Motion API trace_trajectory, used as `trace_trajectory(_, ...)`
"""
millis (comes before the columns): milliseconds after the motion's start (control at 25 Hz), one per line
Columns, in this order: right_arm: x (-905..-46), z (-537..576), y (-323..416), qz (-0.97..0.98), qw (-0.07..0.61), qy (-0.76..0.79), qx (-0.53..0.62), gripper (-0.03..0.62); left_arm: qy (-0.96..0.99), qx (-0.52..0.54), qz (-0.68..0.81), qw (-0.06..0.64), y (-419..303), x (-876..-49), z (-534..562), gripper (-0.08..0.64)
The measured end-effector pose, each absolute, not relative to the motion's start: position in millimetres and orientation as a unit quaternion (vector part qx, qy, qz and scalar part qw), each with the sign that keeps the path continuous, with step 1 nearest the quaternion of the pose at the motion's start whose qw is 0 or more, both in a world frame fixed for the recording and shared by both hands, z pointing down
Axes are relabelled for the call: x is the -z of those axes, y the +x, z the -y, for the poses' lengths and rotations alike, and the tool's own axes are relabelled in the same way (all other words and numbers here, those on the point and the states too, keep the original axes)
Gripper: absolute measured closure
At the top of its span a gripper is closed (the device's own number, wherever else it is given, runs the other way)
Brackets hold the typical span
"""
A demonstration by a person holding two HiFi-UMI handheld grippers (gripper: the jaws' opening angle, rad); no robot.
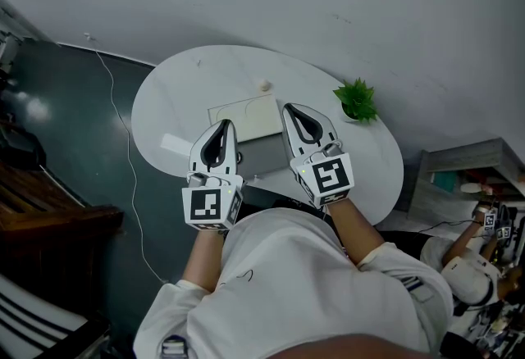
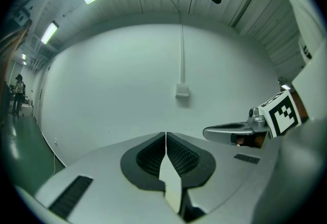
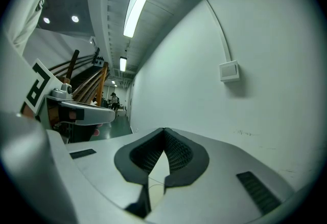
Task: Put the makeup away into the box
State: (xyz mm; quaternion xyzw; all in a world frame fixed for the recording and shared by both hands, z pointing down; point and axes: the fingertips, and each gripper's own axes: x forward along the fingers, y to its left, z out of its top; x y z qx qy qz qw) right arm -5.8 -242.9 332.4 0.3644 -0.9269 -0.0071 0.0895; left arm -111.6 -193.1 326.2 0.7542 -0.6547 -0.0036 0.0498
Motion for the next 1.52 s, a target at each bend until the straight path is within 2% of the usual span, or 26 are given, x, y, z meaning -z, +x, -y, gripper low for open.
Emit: trace_trajectory(1520,-339.3,234.3,-8.0,0.927,0.109,0.359,0.009,0.595,0.746,-0.014,0.663,0.059,-116.6,-341.8,185.9,0.535)
